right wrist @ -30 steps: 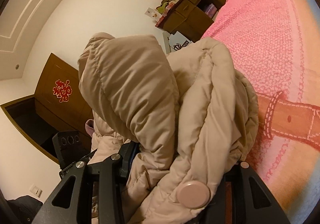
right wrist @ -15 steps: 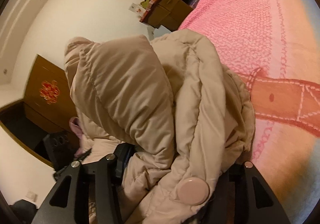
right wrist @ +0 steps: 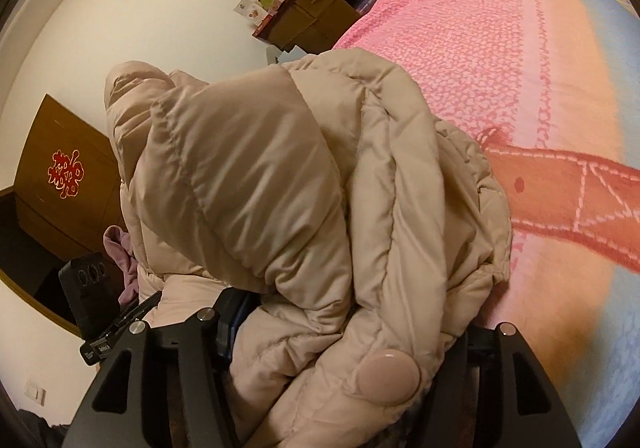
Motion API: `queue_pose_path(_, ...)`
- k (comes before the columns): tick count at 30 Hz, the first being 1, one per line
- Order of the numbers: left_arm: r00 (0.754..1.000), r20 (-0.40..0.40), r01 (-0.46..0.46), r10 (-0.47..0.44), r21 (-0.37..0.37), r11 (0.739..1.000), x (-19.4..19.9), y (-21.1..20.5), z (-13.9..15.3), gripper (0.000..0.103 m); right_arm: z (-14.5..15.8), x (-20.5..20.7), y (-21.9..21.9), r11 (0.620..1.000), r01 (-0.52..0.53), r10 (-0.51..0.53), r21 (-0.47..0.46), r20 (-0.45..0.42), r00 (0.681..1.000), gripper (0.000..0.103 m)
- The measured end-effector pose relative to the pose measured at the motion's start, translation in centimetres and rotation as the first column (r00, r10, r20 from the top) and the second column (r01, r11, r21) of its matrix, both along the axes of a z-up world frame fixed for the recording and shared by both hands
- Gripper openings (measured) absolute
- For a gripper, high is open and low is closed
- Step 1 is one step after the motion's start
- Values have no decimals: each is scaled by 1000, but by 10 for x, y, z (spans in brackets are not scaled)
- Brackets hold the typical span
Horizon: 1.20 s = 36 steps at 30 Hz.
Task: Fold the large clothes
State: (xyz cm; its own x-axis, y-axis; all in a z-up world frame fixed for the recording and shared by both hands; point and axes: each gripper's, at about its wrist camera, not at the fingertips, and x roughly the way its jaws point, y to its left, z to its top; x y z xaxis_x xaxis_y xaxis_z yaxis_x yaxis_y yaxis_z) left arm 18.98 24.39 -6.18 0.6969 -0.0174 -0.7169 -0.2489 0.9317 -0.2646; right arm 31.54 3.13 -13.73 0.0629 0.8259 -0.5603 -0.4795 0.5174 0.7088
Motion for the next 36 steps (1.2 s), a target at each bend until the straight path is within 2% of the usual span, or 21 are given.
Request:
queue_pose_path(5, 999, -2, -51, 51, 117, 992, -17, -12, 24, 103, 15, -16, -13, 999, 34, -35, 10, 29, 999, 65)
queue_pose_path(8, 998, 63, -39, 28, 186, 982, -35, -24, 51, 103, 34, -27, -20, 998, 54, -53, -14, 69, 996, 65)
queue_pose_path(11, 991, 131, -39, 11, 213, 976, -53, -28, 72, 103, 63, -44, -26, 996, 85, -78, -36, 152, 985, 66)
queue_pose_path(14, 989, 150, -47, 9, 254, 966, -67, -37, 83, 103, 83, -62, -40, 992, 123, -114, -31, 208, 971, 71)
queue_pose_path(16, 989, 148, -59, 15, 298, 953, -75, -38, 86, 103, 97, -76, -51, 982, 185, -172, -28, 251, 953, 73)
queue_pose_path(18, 989, 146, -72, 27, 309, 948, -80, -41, 85, 103, 109, -93, -63, 968, 249, -234, -17, 285, 929, 75)
queue_pose_path(20, 989, 145, -71, 28, 298, 952, -81, -46, 91, 103, 121, -112, -70, 952, 305, -283, -7, 350, 893, 76)
queue_pose_path(26, 984, 177, -58, 0, 320, 946, -84, -54, 103, 103, 149, -163, -60, 953, 304, -275, 15, 466, 841, 77)
queue_pose_path(32, 984, 176, -40, -23, 342, 939, -85, -62, 102, 103, 163, -189, -49, 960, 281, -237, 0, 537, 810, 78)
queue_pose_path(36, 985, 172, -31, -30, 344, 938, -85, -65, 101, 103, 161, -194, -47, 960, 280, -244, 13, 525, 815, 78)
